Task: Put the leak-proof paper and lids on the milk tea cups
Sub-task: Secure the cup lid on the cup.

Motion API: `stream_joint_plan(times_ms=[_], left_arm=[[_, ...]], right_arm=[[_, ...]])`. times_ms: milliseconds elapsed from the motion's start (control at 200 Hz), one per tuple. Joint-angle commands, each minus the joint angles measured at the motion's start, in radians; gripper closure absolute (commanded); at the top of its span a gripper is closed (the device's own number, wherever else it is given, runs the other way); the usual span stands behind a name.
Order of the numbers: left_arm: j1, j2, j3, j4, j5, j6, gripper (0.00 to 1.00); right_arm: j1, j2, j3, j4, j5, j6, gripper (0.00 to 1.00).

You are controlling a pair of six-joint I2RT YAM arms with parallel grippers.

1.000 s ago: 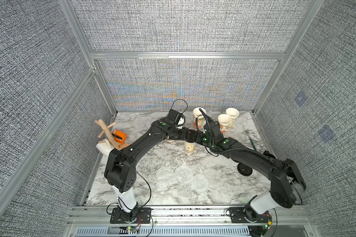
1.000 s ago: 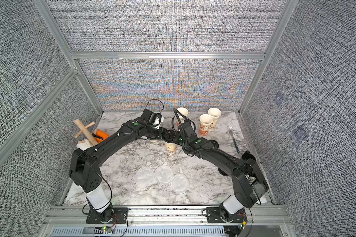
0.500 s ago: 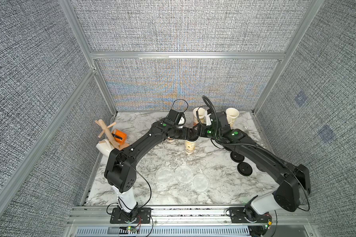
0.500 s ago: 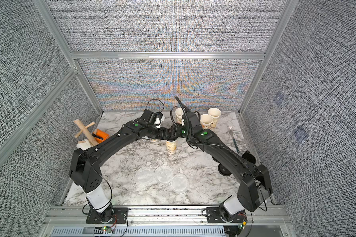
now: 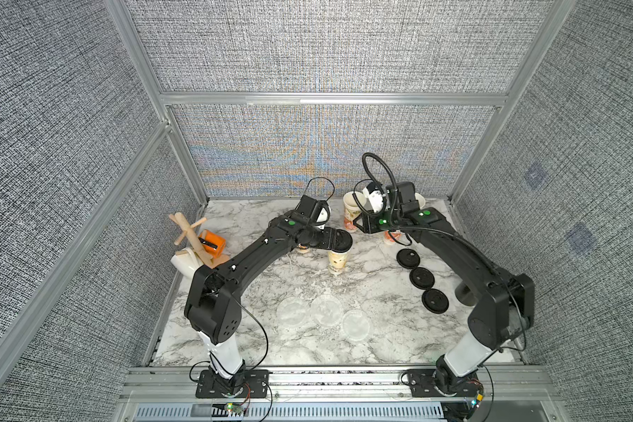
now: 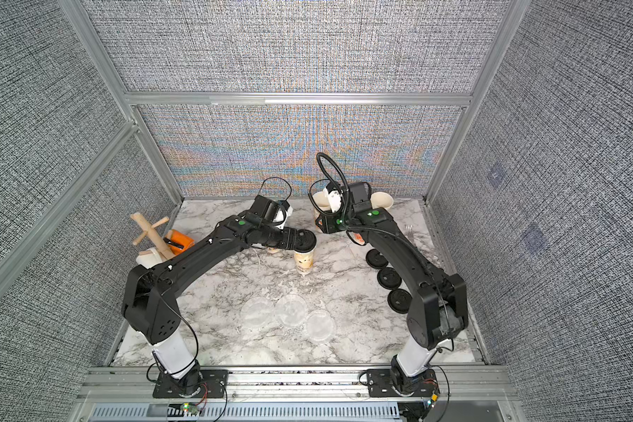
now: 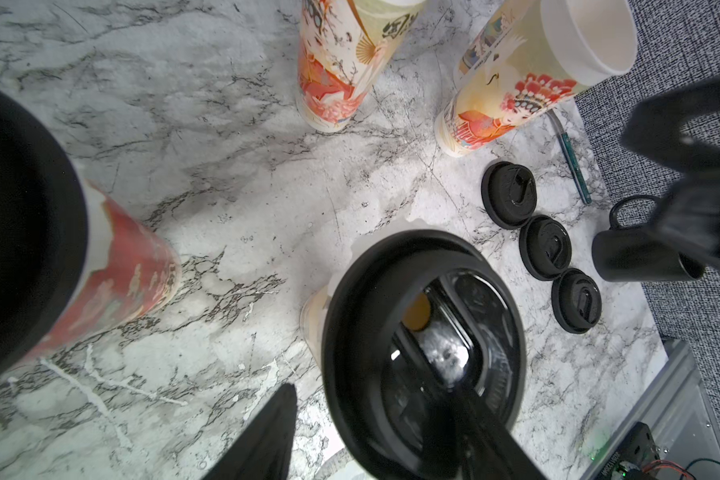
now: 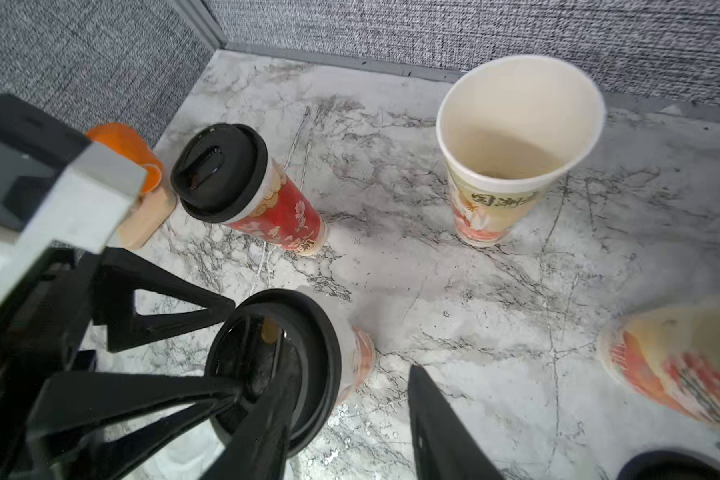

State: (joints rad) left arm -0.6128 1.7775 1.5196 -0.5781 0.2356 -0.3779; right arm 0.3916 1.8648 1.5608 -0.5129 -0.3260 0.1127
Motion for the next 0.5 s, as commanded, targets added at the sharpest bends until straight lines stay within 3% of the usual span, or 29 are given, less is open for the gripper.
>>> stream_joint_plan(times_ms=[0,495], left_arm=[[0.002,0.019,-0.018,-0.178,-0.118,0.029,0.39],[0.003,0.02,-0.023,-0.176,-0.116,0.033,0.39]], right_arm=[[0.0,0.052,0.044,-0.041,-0.062,-0.087,0.54],[0.0,0.16,0.087,-0.072,-0.097,-0.111,0.56]])
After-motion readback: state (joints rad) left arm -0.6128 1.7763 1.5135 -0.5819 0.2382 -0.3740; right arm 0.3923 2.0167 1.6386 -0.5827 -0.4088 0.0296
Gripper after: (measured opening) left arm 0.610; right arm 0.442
